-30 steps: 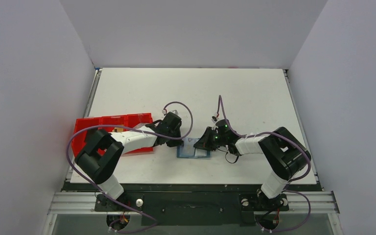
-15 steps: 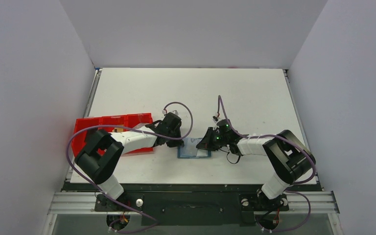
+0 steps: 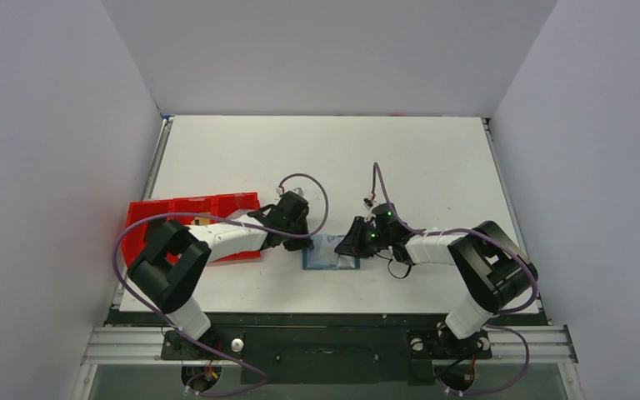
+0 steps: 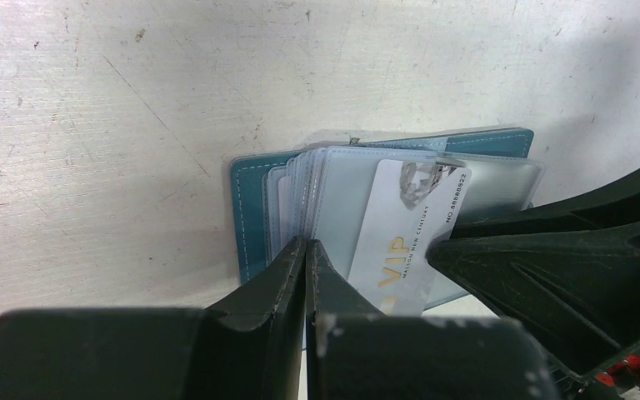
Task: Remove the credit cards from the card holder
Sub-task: Remove the credit card from the card holder.
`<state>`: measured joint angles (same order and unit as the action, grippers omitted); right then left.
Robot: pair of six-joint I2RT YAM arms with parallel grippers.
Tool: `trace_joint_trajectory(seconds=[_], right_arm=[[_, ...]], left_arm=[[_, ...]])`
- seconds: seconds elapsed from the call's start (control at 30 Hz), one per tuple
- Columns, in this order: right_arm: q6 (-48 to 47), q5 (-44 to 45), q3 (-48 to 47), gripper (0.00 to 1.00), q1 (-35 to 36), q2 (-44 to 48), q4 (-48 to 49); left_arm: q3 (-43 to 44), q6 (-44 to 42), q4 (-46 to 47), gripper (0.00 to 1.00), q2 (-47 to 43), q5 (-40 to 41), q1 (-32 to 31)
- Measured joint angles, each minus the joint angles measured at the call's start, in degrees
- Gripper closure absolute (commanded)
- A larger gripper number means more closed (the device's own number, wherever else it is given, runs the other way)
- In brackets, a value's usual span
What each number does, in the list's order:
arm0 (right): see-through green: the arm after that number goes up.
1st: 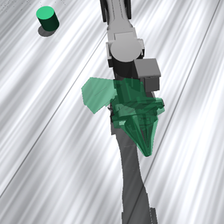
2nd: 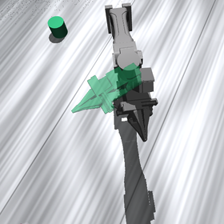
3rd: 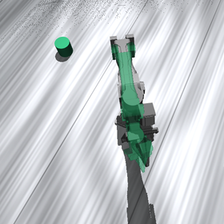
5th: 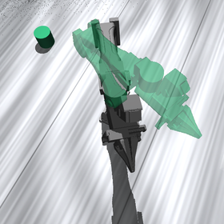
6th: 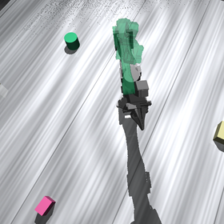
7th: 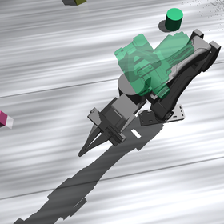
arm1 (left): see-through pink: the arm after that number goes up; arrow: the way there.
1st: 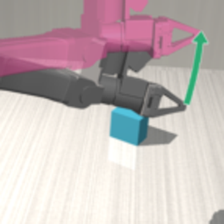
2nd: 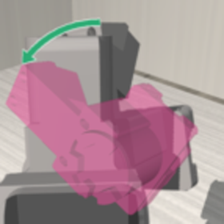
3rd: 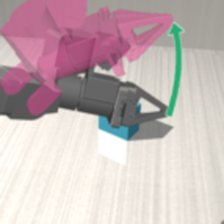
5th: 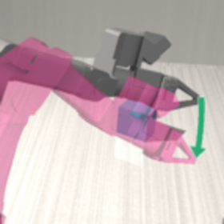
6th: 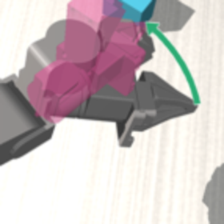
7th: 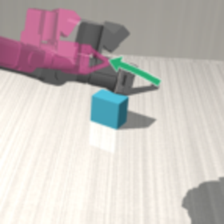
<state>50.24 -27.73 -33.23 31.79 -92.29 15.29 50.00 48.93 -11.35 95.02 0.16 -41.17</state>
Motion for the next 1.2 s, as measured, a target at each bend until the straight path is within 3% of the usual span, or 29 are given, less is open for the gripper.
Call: trace_joint_trajectory(seconds=[0.27, 0.57, 1.2], right_arm=[[3.37, -2.10, 1.20, 0.79, 0.00, -2.49, 5.84], [7.06, -3.41, 1.79, 1.00, -0.39, -4.92, 10.67], [0.31, -0.94, 1.79, 1.00, -3.13, 1.66, 0.52]], left_arm=[[0.02, -0.02, 0.02, 1.00, 0.02, -0.09, 0.00], [0.20, -0.02, -0.02, 1.00, 0.26, -0.20, 0.00], [-0.26, 1.16, 1.64, 1.00, 0.59, -1.16, 0.02]])
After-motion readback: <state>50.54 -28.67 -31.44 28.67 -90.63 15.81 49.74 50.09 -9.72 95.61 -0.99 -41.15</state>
